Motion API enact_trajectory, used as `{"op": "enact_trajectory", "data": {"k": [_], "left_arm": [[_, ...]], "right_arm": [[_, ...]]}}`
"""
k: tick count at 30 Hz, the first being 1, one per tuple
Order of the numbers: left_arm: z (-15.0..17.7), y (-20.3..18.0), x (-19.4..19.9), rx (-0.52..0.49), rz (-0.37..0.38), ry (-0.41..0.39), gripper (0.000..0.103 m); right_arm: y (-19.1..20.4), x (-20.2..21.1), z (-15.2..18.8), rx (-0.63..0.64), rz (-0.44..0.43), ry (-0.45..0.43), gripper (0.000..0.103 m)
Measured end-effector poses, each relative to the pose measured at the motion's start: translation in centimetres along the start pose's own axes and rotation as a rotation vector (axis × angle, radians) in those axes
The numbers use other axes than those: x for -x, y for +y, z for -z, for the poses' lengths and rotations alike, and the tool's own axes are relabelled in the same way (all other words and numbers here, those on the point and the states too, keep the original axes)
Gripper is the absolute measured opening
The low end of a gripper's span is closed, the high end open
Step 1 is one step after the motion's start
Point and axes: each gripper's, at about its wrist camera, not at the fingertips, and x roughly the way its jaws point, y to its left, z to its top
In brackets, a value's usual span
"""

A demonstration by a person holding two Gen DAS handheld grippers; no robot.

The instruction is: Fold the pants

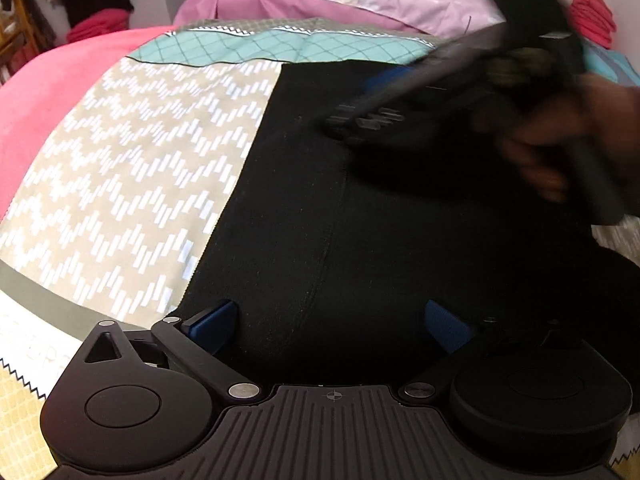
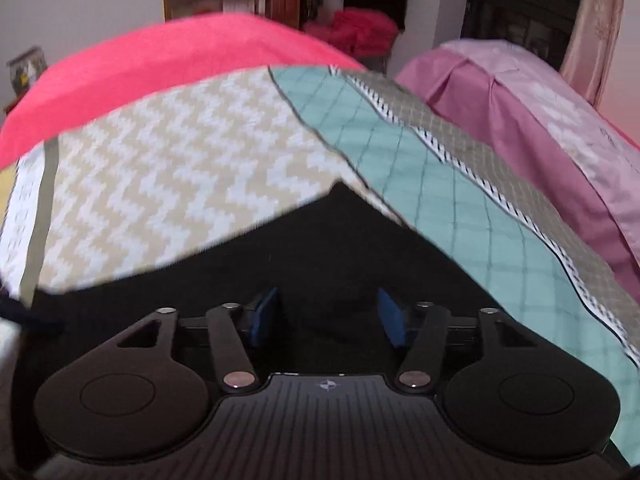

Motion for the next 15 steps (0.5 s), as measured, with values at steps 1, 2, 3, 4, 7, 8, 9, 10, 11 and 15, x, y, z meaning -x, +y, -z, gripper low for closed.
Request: {"op": "enact_trajectory", "data": {"k": [1,2,3,4,7,8,9,10,11,15], "left_arm": [[0.0,0.0,0.0,-0.002,0.001,0.001,0.103],[0.0,0.0,0.0,-0.001,0.001,0.003,0.103],[0.0,-0.1,0.0,0.000,0.000,0.004,0.103],[-0.1,-0.1,0.0,-0.001,-0.003,0.006,0.103],[0.0,0.5,0.0,-0.002,-0.004,0.002,0.103],[0.1,0.6,0.0,-0.002,-0.001,-0.003,0.103],[0.1,0.6,-0.1,-0.001,-0.001,-0.006,0.103],[0.2,0.6,-0.2,-0.001,-0.001,-0.007,0.103],[0.1,0.6,-0.3,0.000,-0.003,-0.007,0.103],[-0.1,0.3,-0.6,-0.015,-0.015,0.004,0.103]], "right_arm": [[0.6,-0.8,-0.4,0.009,0.024,-0.015,0.087],[1.2,-1.4,-0.9,0.028,0.047,-0.020,0.090],[1.6,-1.7,-1.2,0.046,0.063,-0.017,0.093],[1.6,-1.8,-1.3,0.053,0.064,-0.012,0.091],[0.5,1.1,-1.0,0.011,0.093,0.005,0.073],[0.0,2.6,-0.4,-0.012,0.107,0.007,0.073],[-0.6,3.8,0.5,-0.050,0.102,0.017,0.072],[-1.2,4.6,1.3,-0.085,0.094,0.038,0.071],[-1.7,4.6,2.2,-0.116,0.095,0.071,0.071],[-2.1,2.8,2.8,-0.132,0.077,0.021,0.090]]}}
